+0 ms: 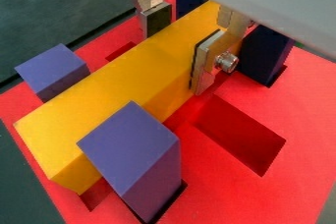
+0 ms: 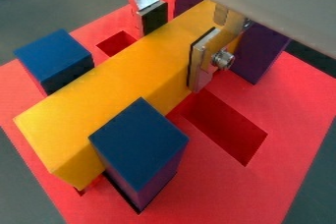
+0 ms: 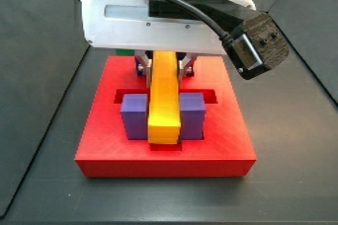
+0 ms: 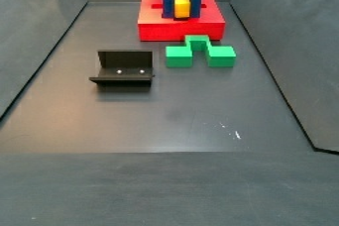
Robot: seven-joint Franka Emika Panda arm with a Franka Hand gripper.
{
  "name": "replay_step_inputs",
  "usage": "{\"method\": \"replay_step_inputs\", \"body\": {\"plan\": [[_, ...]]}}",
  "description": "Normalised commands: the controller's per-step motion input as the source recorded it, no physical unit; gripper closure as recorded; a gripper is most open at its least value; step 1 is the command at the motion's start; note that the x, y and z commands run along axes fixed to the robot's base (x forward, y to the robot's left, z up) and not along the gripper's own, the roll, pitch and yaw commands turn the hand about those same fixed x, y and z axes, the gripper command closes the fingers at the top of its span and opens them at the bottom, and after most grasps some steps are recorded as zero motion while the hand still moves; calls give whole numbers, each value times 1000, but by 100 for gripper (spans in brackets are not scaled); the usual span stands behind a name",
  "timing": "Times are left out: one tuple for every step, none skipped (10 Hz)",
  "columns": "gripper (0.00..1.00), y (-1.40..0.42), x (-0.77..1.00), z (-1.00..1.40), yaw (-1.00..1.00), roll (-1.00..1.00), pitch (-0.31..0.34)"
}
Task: Pick up the yellow object. Move up. Move to above the board. Insert the yellow object.
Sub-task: Insert the yellow object.
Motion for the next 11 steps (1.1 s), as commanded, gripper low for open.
{"method": "replay_step_inputs", "body": {"plan": [[100,-46,0,-134,54,0,0],[100,-37,0,-151,46,0,0],[100,-54,0,-166,51,30,0],[100,0,0,-194,63,71,0],[100,0,0,-183,71,84,0],[100,0,0,-174,77,96,0],[100,0,63,-171,54,81,0],[100,0,80,-171,34,57,0],[100,0,163,-134,0,9,0],[100,0,151,-120,0,4,0],[100,0,100,-106,6,0,0]]}}
